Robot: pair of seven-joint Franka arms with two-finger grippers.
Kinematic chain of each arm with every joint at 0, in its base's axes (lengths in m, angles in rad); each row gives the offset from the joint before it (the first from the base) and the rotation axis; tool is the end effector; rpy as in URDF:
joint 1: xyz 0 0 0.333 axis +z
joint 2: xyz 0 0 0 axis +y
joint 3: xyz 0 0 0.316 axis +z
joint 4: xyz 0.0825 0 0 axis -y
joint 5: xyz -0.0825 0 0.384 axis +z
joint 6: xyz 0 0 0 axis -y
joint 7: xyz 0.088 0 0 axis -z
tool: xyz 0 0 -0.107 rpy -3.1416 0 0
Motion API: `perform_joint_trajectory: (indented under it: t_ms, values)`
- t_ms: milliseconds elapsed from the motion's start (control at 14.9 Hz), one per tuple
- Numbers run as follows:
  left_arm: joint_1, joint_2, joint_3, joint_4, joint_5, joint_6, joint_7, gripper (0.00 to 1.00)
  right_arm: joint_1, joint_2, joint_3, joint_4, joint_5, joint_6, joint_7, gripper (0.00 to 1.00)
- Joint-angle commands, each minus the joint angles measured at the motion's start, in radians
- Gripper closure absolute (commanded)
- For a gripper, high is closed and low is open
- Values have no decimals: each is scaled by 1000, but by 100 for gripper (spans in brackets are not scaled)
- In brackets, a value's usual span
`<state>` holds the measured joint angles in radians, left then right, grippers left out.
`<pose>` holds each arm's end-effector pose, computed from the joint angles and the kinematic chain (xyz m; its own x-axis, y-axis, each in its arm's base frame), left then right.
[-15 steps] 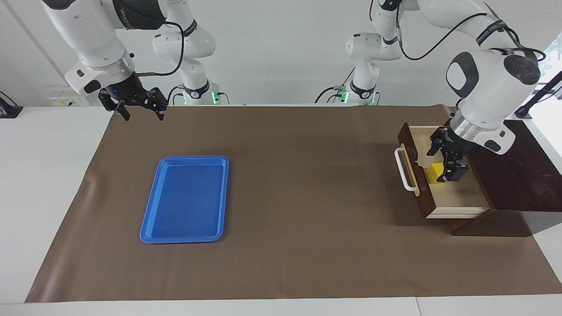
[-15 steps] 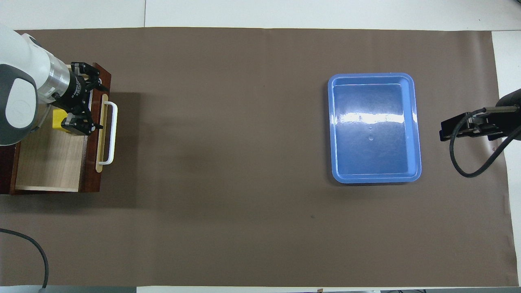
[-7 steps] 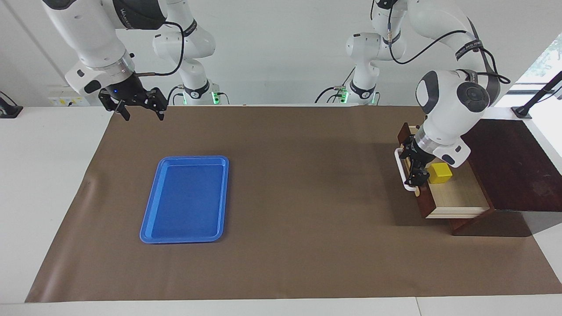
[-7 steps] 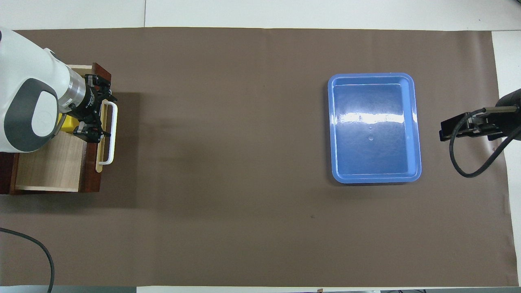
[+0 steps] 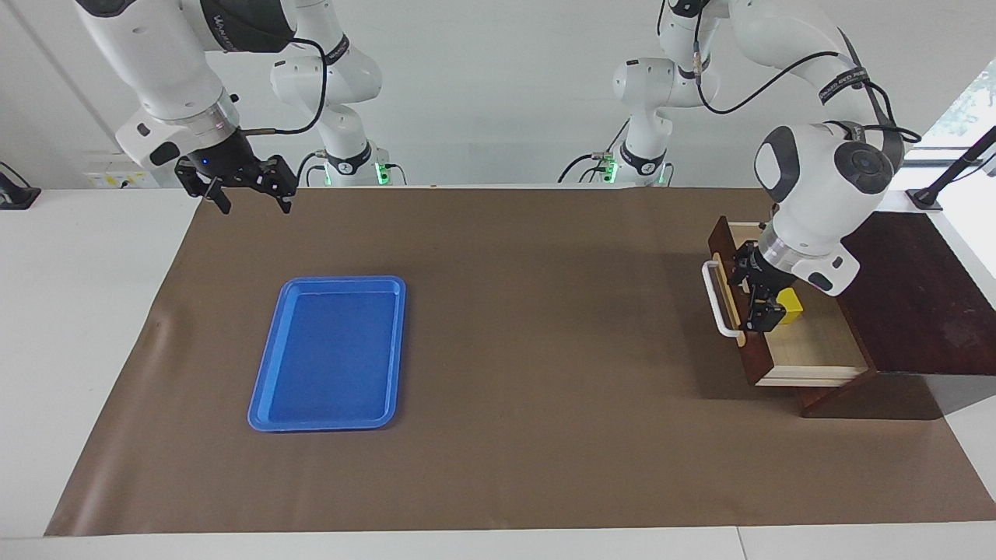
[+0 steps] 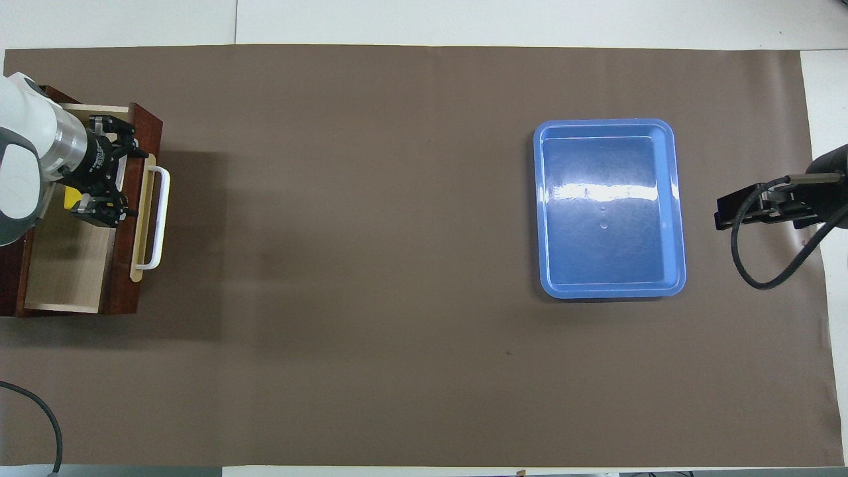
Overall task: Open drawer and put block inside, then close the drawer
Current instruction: 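Push the drawer shut with the left gripper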
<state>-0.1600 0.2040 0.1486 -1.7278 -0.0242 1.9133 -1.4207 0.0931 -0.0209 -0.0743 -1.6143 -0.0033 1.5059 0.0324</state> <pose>0.6188 -0.0145 0.4599 0.1554 0.9878 0.0048 0.9877 -0.1553 -0.0171 0.5399 0.0094 0.6101 0.9961 -0.0137 -0.0873 -0.0134 -0.9999 0.0046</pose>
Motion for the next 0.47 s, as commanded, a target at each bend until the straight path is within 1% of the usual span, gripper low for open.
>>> perform_joint_trajectory:
  t_ms: [0,403]
  values:
    - [0,-26,71,-33,17,21,92,0,-12,-13,11,-13,-14,-4,-17,0]
    - [10,-23,149,-29,17,50,222,0,-13,-13,11,-12,-14,-4,-17,0]
